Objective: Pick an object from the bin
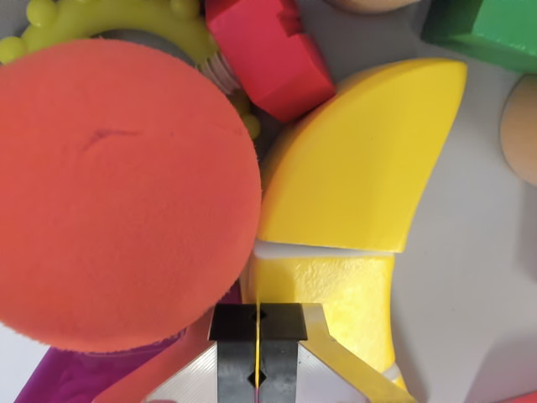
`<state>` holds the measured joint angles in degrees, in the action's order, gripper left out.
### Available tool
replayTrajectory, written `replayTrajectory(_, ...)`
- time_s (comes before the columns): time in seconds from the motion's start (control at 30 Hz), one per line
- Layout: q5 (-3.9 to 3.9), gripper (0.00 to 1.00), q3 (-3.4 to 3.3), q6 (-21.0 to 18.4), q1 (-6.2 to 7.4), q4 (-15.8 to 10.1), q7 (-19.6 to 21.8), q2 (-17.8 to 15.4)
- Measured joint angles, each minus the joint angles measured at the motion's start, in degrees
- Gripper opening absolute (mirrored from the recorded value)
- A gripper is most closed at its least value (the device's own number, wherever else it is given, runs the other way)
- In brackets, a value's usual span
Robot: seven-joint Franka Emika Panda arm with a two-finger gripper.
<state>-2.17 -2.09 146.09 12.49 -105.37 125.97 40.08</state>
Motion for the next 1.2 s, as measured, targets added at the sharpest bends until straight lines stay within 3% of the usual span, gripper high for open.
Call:
replayTrajectory(0.67, 0.07, 0.0, -0.15, -5.5, 0.08, -1.4, 0.0, -6.9)
replayTrajectory(1.2, 0.33, 0.0, -0.36, -12.4, 0.25, -1.4, 0.3, -13.7)
